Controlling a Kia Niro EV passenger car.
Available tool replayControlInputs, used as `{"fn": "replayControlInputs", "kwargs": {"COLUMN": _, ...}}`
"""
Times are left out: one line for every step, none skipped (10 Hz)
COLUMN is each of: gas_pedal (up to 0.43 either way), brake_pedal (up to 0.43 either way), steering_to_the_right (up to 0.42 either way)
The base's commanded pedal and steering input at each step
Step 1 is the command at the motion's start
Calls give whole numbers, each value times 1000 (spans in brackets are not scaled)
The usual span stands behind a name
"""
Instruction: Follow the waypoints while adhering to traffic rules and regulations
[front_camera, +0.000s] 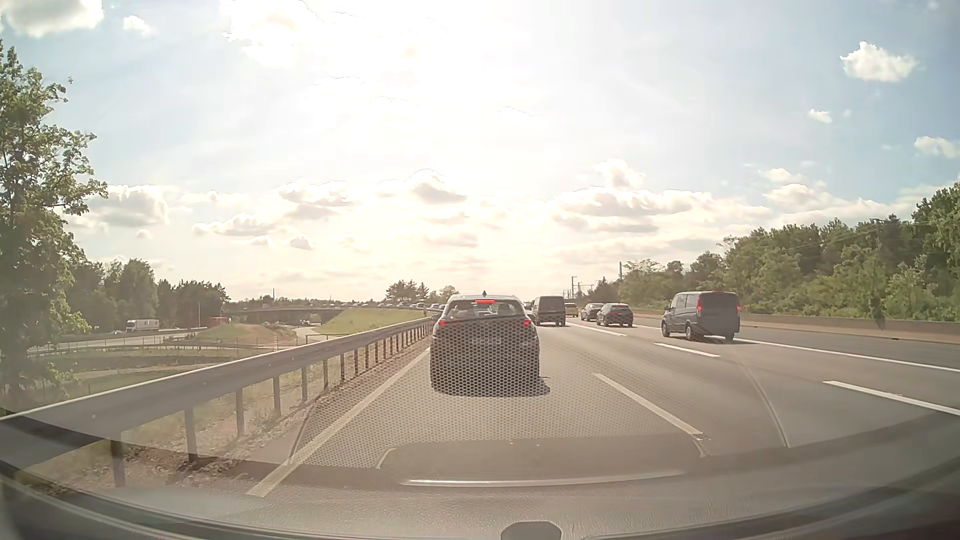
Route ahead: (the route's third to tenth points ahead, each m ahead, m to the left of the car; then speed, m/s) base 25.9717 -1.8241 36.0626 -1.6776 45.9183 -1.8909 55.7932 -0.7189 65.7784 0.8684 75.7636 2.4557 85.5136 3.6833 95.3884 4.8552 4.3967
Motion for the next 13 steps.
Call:
{"fn": "replayControlInputs", "kwargs": {"gas_pedal": 87, "brake_pedal": 0, "steering_to_the_right": 7}}
{"fn": "replayControlInputs", "kwargs": {"gas_pedal": 87, "brake_pedal": 0, "steering_to_the_right": 6}}
{"fn": "replayControlInputs", "kwargs": {"gas_pedal": 87, "brake_pedal": 0, "steering_to_the_right": 4}}
{"fn": "replayControlInputs", "kwargs": {"gas_pedal": 87, "brake_pedal": 0, "steering_to_the_right": 2}}
{"fn": "replayControlInputs", "kwargs": {"gas_pedal": 79, "brake_pedal": 0, "steering_to_the_right": -1}}
{"fn": "replayControlInputs", "kwargs": {"gas_pedal": 39, "brake_pedal": 0, "steering_to_the_right": -2}}
{"fn": "replayControlInputs", "kwargs": {"gas_pedal": 0, "brake_pedal": 0, "steering_to_the_right": -3}}
{"fn": "replayControlInputs", "kwargs": {"gas_pedal": 0, "brake_pedal": 0, "steering_to_the_right": -3}}
{"fn": "replayControlInputs", "kwargs": {"gas_pedal": 0, "brake_pedal": 0, "steering_to_the_right": -4}}
{"fn": "replayControlInputs", "kwargs": {"gas_pedal": 0, "brake_pedal": 0, "steering_to_the_right": -4}}
{"fn": "replayControlInputs", "kwargs": {"gas_pedal": 0, "brake_pedal": 0, "steering_to_the_right": -4}}
{"fn": "replayControlInputs", "kwargs": {"gas_pedal": 0, "brake_pedal": 0, "steering_to_the_right": -4}}
{"fn": "replayControlInputs", "kwargs": {"gas_pedal": 0, "brake_pedal": 0, "steering_to_the_right": -4}}
